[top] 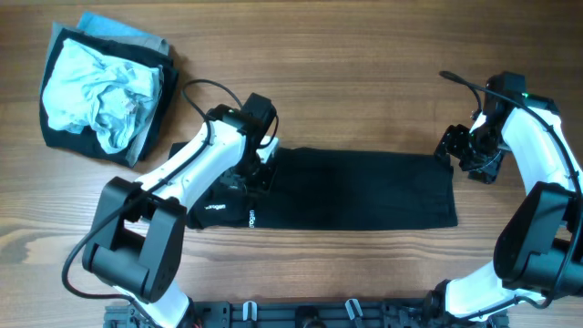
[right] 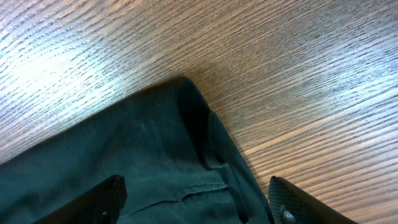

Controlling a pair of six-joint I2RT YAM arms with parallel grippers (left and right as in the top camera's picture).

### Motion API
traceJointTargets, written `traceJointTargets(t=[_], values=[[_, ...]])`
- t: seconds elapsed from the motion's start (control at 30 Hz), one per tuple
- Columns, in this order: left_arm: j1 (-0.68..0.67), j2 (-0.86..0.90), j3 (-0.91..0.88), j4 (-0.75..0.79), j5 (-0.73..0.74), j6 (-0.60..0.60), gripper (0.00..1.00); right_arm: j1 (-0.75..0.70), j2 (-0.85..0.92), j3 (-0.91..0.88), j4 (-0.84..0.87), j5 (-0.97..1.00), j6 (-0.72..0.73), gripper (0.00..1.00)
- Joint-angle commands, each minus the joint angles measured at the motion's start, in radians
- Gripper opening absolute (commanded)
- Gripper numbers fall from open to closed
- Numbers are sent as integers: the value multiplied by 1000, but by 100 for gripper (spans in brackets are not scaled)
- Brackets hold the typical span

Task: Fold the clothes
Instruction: 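Hold the strip's left end and grasp its right end with the right gripper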

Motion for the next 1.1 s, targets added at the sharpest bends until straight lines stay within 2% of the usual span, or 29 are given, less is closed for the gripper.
traceJointTargets(t=[0.0, 0.03, 0.07, 0.1, 0.2, 0.4, 0.53, 0.67, 0.7, 0.77, 0.83, 0.87, 1.0, 1.07], values=[[-13, 3, 10, 1, 60, 3, 80, -4, -23, 8, -2, -8, -2, 79], [-13, 3, 10, 5, 60, 3, 93, -4, -23, 8, -1, -8, -2, 81], [-12, 3, 10, 9, 59, 3, 100, -4, -23, 8, 0, -8, -2, 84], [-12, 3, 11, 13, 58, 3, 100, -4, -23, 8, 1, -8, -2, 89], [-2, 3, 13, 20, 59, 3, 100, -4, -23, 8, 5, -8, -2, 94], [76, -33, 63, -19, 71, -54, 100, -4, -22, 7, 22, -17, -10, 93], [147, -104, 70, -11, 90, -57, 100, -11, -18, -16, 33, -140, -110, 88], [192, -113, 69, -11, 89, -43, 100, -16, -18, -44, 44, -290, -246, 72], [197, -109, 64, -6, 89, -23, 100, -16, -18, -44, 36, -257, -226, 69], [198, -106, 47, 16, 74, -12, 100, -16, -18, -44, 22, -128, -137, 72], [198, -105, 11, 63, 62, -12, 99, -16, -18, -44, 2, -9, -106, 73], [198, -103, -11, 87, 63, -13, 96, -16, -18, -44, -3, 4, -108, 70], [198, -94, -100, 176, 61, -16, 60, -16, -18, -44, -8, -64, -145, 59], [198, -94, -150, 231, 31, -27, 40, -16, -18, -45, -27, -35, -141, 58]])
